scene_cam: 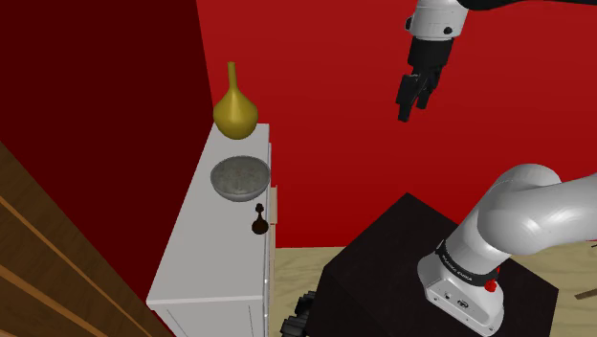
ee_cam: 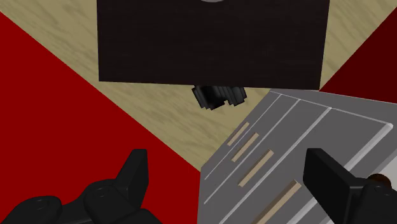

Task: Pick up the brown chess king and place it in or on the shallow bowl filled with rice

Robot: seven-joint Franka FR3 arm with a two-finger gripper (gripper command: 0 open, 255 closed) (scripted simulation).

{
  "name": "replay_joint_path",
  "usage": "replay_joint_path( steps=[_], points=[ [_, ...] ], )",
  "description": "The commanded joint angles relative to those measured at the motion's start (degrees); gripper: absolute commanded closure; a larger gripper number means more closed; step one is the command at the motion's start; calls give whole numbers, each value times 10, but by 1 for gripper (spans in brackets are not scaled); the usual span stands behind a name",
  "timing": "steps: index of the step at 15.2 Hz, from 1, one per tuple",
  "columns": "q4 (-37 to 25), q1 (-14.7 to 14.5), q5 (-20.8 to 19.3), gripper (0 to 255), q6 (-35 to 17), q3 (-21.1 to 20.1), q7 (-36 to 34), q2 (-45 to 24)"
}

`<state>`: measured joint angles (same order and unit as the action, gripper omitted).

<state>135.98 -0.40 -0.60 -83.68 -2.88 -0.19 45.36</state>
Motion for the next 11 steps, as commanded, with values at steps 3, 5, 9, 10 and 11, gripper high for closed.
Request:
replay_joint_path(
  steps=[3,5,9,10,11],
  points=[
    [13,-4,21,0,-23,-21,-31,-11],
    [22,-9,41,0,-48,-43,-62,-26],
    [33,-17,77,0,-101,-86,-122,-67],
    [33,-19,85,0,-115,-97,-137,-79],
    [33,-21,93,0,-129,-108,-151,-92]
  ],
)
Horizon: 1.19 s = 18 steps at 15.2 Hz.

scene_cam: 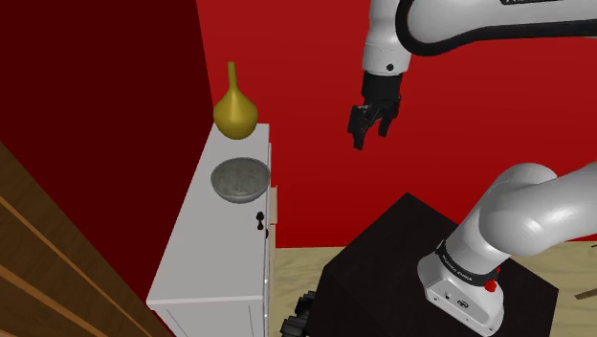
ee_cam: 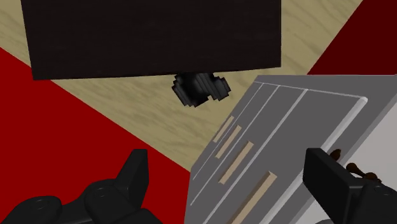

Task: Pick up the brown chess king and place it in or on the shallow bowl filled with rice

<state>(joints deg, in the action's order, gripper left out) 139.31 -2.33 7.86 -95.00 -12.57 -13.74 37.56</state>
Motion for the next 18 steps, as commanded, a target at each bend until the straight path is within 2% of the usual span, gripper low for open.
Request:
replay_joint_path(
  steps=[1,6,10,14,18],
  points=[
    [-1,-3,15,0,-29,-22,-30,-28],
    [-18,-7,41,0,-100,-74,-103,-108],
    [-46,-7,45,0,-154,-114,-164,-184],
    [-86,-7,31,0,-204,-149,-229,-270],
    [-138,-11,-2,0,-246,-175,-301,-363]
  ],
)
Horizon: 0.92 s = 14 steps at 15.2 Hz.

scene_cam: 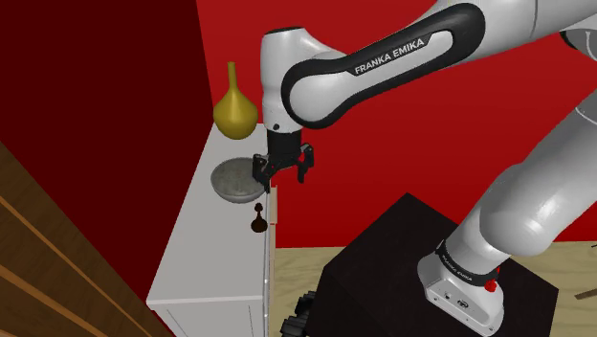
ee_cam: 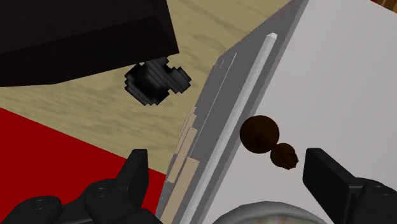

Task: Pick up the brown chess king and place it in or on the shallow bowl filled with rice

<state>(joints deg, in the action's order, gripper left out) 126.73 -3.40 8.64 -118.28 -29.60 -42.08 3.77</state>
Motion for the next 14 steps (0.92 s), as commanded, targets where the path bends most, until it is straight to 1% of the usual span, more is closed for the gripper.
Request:
replay_joint_path(
  steps=[1,5,12,14],
  points=[
    [-27,-3,-21,0,-22,-9,-36,-49],
    [-89,-23,-67,0,-46,-13,-103,-140],
    [-64,-31,-83,0,-97,-9,-115,-169],
    [-62,-32,-84,0,-101,-9,-116,-171]
  ],
)
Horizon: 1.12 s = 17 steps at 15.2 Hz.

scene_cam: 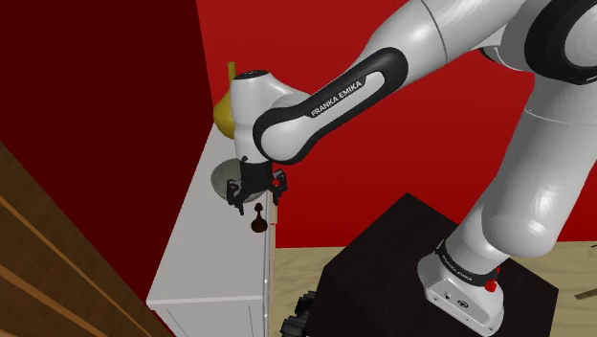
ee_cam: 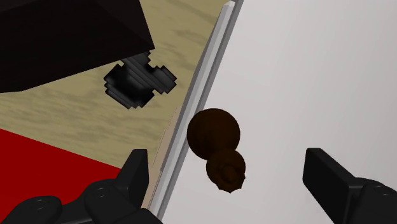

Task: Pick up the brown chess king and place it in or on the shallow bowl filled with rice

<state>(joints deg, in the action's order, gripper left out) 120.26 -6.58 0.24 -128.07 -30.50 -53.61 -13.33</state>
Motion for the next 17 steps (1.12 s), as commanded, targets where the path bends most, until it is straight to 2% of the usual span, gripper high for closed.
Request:
replay_joint_path(
  steps=[1,6,7,17],
  points=[
    [2,0,0,0,-3,0,0,0],
    [2,0,0,0,-3,0,0,0],
    [2,0,0,255,-3,0,0,0],
    [0,1,3,255,4,-1,1,5]
  ],
)
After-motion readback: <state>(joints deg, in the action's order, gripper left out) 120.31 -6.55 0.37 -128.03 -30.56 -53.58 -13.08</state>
